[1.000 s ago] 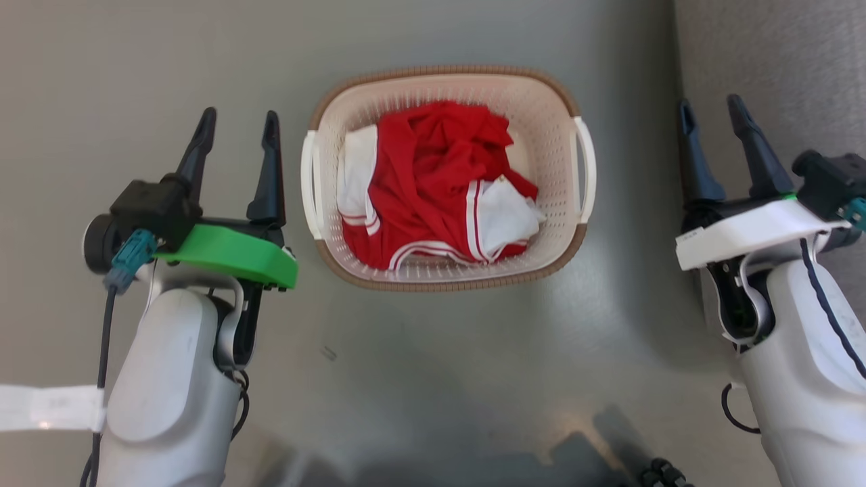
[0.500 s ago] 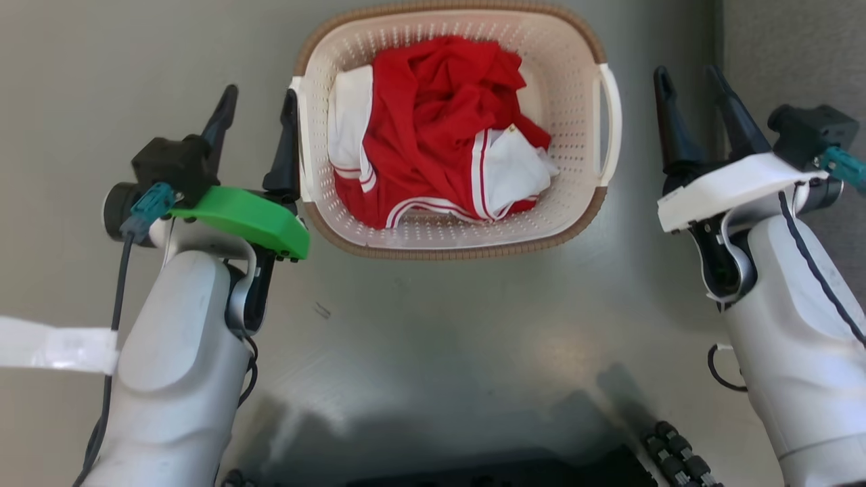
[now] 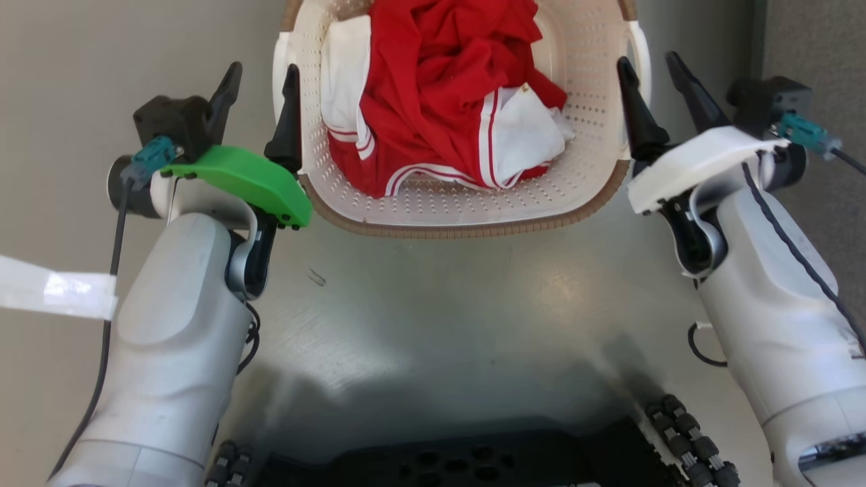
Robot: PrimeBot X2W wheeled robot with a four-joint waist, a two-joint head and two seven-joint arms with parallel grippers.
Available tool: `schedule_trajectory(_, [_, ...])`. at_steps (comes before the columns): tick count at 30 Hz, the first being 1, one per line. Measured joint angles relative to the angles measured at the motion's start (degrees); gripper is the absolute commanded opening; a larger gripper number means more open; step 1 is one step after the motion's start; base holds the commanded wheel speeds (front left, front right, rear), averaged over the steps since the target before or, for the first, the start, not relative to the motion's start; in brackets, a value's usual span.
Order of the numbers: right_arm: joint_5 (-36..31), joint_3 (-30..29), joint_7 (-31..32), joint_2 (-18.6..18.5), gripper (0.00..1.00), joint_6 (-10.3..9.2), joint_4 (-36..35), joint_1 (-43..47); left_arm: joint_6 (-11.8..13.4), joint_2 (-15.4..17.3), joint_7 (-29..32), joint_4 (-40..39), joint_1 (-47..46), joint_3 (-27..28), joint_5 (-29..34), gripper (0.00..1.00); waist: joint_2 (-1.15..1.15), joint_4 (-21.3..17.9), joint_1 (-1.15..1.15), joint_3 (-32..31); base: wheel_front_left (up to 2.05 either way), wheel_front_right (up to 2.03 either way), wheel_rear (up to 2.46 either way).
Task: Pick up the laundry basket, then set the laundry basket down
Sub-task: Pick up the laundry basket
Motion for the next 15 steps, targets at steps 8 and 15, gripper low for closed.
schedule_trajectory(8, [0.64, 1.64, 0.0, 0.35, 1.0, 0.0, 4.76, -4.26, -0.02, -0.12, 0.59, 4.03, -3.47, -2.54, -1.42, 1.0, 0.0, -0.14, 0.0, 3.05, 0.0, 0.0, 0.0])
schedule_trajectory(15, [2.05, 3.14, 0.01, 0.44, 1.0, 0.01, 8.37, -7.31, -0.03, -0.18, 1.1, 7.39, -6.15, -4.13, -2.64, 1.0, 0.0, -0.13, 0.0, 5.29, 0.0, 0.0, 0.0])
